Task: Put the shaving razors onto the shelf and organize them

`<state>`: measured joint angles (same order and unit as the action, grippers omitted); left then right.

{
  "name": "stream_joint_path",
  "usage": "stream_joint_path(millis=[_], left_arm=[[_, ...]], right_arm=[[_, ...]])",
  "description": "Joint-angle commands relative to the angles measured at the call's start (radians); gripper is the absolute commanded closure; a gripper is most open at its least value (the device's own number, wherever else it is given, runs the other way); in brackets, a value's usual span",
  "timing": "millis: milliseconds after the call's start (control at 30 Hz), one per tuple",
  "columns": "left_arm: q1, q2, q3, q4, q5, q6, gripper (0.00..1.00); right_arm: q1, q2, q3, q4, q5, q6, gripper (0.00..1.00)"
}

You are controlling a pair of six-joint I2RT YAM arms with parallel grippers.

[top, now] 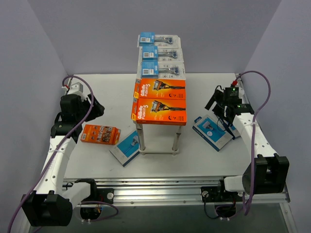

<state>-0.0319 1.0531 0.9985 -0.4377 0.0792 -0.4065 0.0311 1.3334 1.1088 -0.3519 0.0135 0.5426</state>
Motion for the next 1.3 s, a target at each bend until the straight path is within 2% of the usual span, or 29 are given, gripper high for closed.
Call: stream_joint_path(millis=[0, 67, 267, 567, 700, 900, 1100, 1200, 1267], left_arm=[[0.015, 0.044, 0.011, 0.019, -0.021, -0.014, 0.28], [0.026, 0.083, 0.014, 0.005, -0.030, -0.038, 0.26], [0.168, 0.246, 0.040, -0.036, 0.004, -0.094, 0.25], [0.309, 0.427, 0.072, -0.116, -0.036, -0.089, 0.21], [0.322, 0.484, 0.083, -0.121, -0.032, -0.045, 0.21], [0.316, 0.504, 0.088, -0.147, -0.145, 0.004, 0.21], [0.314, 0.588, 0.107, -0.144, -0.167, 0.054, 0.22], [0.314, 0.640, 0.115, -0.133, -0.125, 0.064, 0.23], [0.313, 0.668, 0.112, -0.113, -0.049, 0.063, 0.25]], right_arm=[[-0.010, -0.022, -0.071, 0.091, -0.047, -0.020, 0.18], [-0.010, -0.028, -0.111, 0.125, -0.095, -0.004, 0.19], [-0.011, -0.022, -0.197, 0.246, -0.220, 0.033, 0.20], [-0.014, 0.003, -0.283, 0.337, -0.305, -0.003, 0.14], [-0.014, -0.034, -0.320, 0.402, -0.385, 0.017, 0.14], [-0.014, -0.079, -0.345, 0.433, -0.420, 0.025, 0.15], [-0.014, -0.117, -0.356, 0.447, -0.434, 0.026, 0.15], [-0.014, -0.129, -0.354, 0.442, -0.432, 0.025, 0.15], [-0.014, -0.132, -0.354, 0.442, -0.431, 0.022, 0.15]])
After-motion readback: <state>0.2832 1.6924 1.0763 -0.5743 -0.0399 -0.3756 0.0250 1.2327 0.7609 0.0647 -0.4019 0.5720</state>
